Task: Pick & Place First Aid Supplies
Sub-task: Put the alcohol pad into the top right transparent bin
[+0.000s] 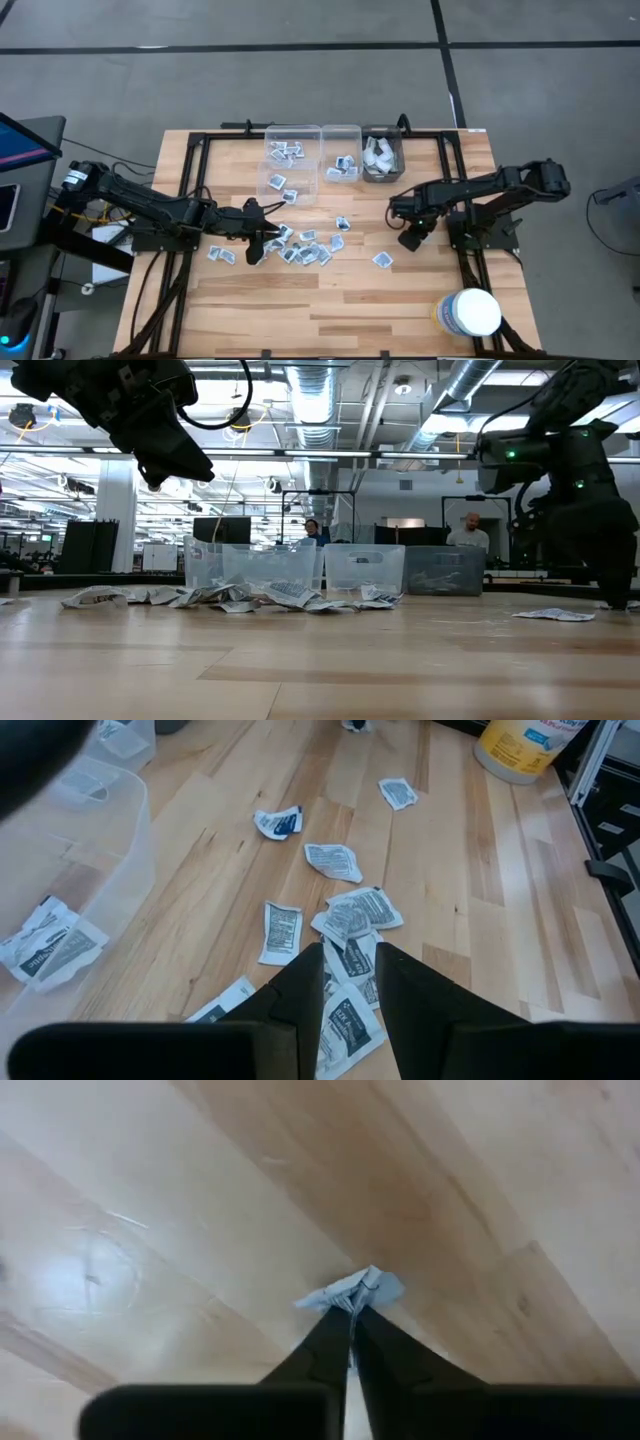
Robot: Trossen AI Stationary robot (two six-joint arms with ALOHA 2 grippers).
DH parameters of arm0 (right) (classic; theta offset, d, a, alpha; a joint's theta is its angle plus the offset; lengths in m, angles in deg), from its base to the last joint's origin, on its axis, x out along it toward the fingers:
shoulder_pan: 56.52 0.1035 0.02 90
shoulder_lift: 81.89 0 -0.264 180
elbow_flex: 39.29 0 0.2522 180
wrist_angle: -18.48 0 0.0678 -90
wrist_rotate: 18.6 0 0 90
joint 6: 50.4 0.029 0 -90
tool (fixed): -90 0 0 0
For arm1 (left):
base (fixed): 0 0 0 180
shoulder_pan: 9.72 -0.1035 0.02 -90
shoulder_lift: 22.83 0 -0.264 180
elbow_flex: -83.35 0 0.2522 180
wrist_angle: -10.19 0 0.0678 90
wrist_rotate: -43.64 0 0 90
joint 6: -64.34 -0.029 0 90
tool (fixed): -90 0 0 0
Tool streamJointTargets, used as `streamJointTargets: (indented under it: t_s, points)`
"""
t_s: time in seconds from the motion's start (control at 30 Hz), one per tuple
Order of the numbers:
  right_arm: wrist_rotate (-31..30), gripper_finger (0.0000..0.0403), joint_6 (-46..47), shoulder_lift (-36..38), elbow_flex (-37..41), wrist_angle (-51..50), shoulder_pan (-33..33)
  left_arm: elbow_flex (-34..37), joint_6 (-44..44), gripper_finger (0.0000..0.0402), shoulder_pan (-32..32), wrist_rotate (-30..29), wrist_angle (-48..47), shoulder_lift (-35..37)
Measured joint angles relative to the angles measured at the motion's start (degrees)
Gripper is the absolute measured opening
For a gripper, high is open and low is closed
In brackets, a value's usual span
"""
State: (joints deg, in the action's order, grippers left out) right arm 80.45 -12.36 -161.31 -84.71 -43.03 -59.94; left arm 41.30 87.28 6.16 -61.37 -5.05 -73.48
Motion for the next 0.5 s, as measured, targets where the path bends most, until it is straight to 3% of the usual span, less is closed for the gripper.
streamJointTargets:
  t_s: [0.23, 0.5]
  points:
    - [7.6, 0.0016, -2.6, -0.2, -5.4, 6.7, 0.1, 0.0, 0.0, 0.0094, 0.0, 0.0, 0.2, 0.0]
    - [19.1, 0.0007, -8.2, -0.1, -12.6, 34.3, 0.0, 0.0, 0.0, 0.0094, 0.0, 0.0, 0.4, 0.0]
